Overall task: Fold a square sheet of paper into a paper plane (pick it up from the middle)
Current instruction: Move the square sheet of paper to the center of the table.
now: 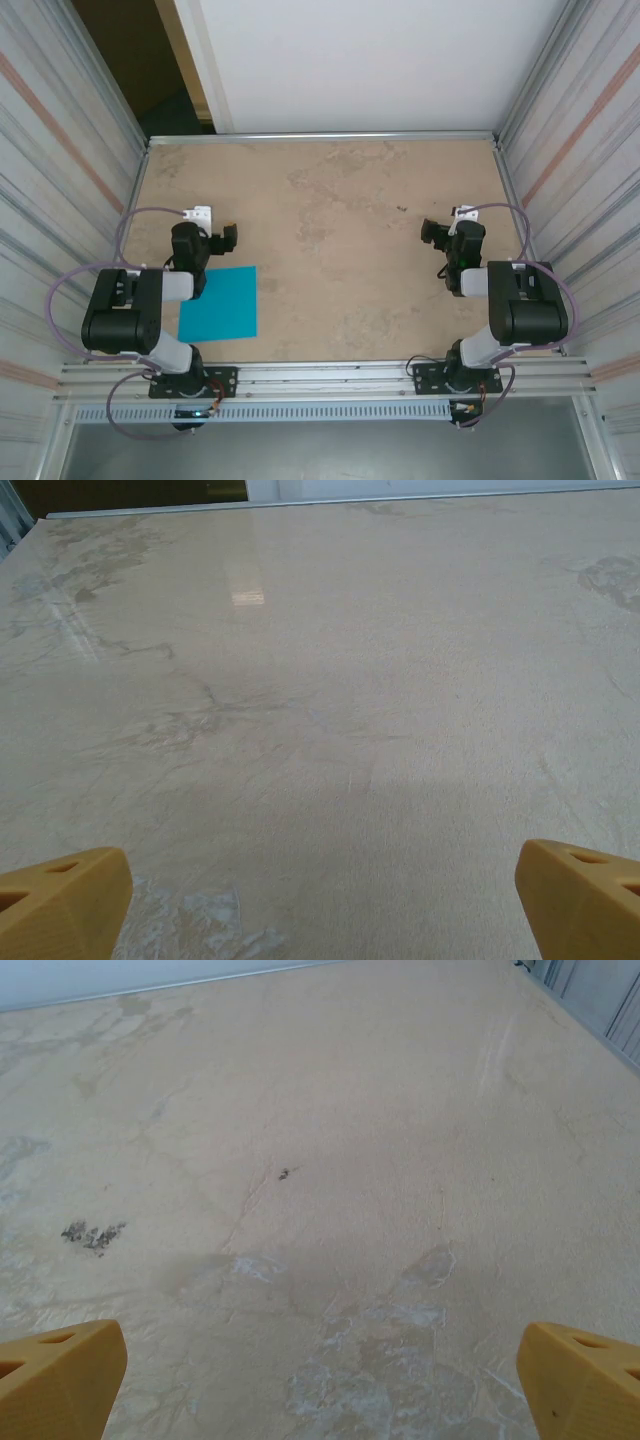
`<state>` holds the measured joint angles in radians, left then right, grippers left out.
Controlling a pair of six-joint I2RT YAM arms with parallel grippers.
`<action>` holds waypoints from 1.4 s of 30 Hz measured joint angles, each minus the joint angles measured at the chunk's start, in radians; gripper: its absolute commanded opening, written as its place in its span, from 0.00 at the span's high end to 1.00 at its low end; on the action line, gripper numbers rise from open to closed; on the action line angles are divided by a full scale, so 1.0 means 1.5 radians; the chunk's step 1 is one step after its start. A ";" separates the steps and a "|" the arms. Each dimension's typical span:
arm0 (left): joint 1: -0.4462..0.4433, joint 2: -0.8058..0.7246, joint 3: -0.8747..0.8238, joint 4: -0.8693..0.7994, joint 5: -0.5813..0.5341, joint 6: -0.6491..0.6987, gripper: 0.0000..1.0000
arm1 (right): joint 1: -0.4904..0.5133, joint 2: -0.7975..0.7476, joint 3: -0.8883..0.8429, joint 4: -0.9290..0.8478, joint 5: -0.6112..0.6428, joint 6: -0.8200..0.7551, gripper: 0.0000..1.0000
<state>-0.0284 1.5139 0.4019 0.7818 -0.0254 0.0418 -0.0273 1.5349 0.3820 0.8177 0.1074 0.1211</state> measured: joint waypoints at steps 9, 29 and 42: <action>0.000 0.000 0.000 0.000 0.000 0.000 0.01 | 0.000 0.000 0.000 0.000 0.000 0.000 0.01; 0.000 0.000 0.000 0.000 0.000 0.000 0.01 | 0.000 0.000 0.000 -0.002 -0.003 0.000 0.01; -0.005 -0.089 -0.011 -0.067 -0.028 -0.006 0.01 | 0.007 -0.041 0.030 -0.096 -0.003 -0.007 0.01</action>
<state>-0.0353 1.3800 0.3847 0.6819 -0.0673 0.0330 -0.0174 1.4727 0.4267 0.6743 0.1036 0.1112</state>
